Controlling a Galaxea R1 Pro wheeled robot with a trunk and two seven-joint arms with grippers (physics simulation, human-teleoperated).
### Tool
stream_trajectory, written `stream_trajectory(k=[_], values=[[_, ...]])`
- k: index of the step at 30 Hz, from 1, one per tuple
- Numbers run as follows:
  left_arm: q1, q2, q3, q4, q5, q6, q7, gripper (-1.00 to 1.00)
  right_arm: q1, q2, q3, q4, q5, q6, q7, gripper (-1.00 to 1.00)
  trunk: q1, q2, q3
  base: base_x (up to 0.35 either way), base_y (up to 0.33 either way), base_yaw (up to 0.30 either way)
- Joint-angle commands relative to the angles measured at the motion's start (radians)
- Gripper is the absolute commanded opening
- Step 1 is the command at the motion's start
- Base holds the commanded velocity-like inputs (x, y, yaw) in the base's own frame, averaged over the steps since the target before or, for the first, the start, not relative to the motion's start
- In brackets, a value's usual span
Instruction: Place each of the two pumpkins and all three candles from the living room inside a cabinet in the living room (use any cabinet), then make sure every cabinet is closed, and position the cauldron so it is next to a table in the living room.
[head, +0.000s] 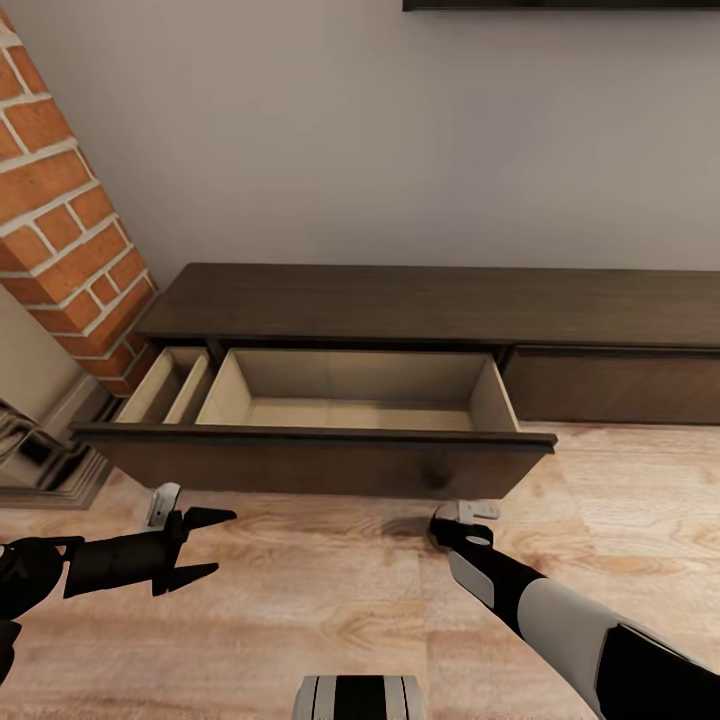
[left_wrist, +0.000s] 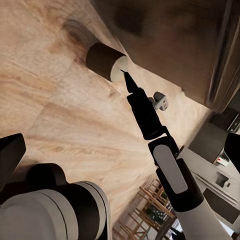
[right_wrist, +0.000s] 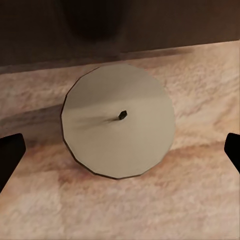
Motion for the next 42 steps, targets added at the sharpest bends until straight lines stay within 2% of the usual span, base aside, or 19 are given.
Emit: stream_trajectory(k=[1,6,16,26,42], values=[[-0.001,0.0,0.001,-0.001,0.01,0.002,0.01,1.0,-0.001,-0.001,0.008,-0.002,-0.01,-0.008,-0.005,1.0,0.0,-0.001,-0.005,0.0,0.0,0.0],[-0.001,0.0,0.0,-0.003,0.01,0.002,0.01,1.0,0.0,-0.001,0.008,-0.002,-0.01,-0.014,-0.005,1.0,0.001,-0.001,-0.009,0.0,0.0,0.0],[-0.001,-0.002,-0.001,-0.004,0.01,0.002,0.01,1.0,0.002,-0.001,0.009,-0.002,-0.009,-0.052,-0.004,1.0,0.005,-0.003,-0.047,0.0,0.0,0.0],[-0.001,-0.002,-0.002,-0.005,0.01,0.002,0.01,1.0,0.002,-0.001,0.009,-0.002,-0.009,-0.056,-0.004,1.0,0.01,-0.005,-0.086,0.0,0.0,0.0],[-0.001,-0.002,-0.003,-0.003,0.01,0.002,0.01,1.0,0.002,-0.001,0.011,-0.002,-0.009,-0.058,-0.002,1.0,0.01,-0.005,-0.086,0.029,0.0,0.0]])
